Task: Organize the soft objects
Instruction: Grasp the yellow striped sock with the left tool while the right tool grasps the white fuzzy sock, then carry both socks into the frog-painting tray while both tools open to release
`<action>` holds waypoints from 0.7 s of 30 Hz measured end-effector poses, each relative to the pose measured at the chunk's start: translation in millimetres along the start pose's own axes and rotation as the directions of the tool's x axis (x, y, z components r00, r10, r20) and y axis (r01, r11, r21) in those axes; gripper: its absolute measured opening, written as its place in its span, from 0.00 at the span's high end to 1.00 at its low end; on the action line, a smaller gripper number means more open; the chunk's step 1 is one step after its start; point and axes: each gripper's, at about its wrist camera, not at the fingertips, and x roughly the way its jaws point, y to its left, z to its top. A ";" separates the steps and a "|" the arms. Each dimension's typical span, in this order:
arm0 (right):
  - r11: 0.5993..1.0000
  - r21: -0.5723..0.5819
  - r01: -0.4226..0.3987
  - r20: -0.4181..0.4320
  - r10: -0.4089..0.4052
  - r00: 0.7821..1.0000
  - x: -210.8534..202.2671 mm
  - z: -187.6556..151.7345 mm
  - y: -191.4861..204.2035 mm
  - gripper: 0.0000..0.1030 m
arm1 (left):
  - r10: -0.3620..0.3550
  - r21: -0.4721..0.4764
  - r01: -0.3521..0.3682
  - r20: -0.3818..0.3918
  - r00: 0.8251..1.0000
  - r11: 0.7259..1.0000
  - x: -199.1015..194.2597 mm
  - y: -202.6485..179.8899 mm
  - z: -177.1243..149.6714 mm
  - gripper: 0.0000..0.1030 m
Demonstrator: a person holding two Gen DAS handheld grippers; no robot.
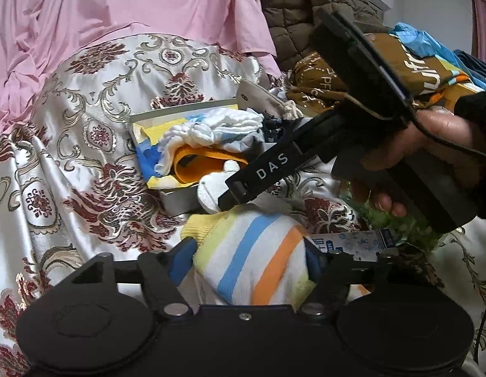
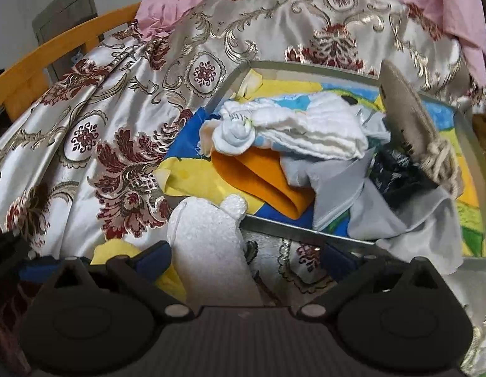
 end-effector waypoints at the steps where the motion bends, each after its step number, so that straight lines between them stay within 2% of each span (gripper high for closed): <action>1: 1.000 0.016 -0.006 -0.010 0.006 1.000 3.0 0.7 -1.5 0.04 | -0.001 -0.006 0.001 0.000 1.000 1.000 -0.4 1.5 -0.1 0.36; 7: 0.993 0.087 -0.075 -0.055 0.080 0.995 15.6 2.6 -6.8 0.17 | 0.007 -0.027 -0.007 0.008 1.000 1.000 -2.9 6.8 -0.6 0.47; 10: 0.991 0.103 -0.091 -0.069 0.098 0.993 17.4 2.4 -6.3 0.26 | 0.012 -0.041 -0.011 0.014 1.000 0.999 -4.9 8.0 -0.4 0.52; 14: 0.987 0.110 -0.119 -0.073 0.127 0.989 15.7 2.6 -4.0 0.47 | 0.014 -0.038 -0.013 0.022 1.000 0.999 -7.7 8.3 1.8 0.59; 16: 0.988 0.105 -0.117 -0.071 0.125 0.990 12.8 2.1 -2.1 0.55 | 0.011 -0.033 -0.010 0.025 1.000 0.999 -9.5 7.3 2.3 0.64; 21: 0.992 0.088 -0.096 -0.047 0.100 0.994 2.6 -0.2 1.4 0.81 | -0.003 -0.032 0.004 0.028 1.000 0.999 -11.4 4.6 4.6 0.71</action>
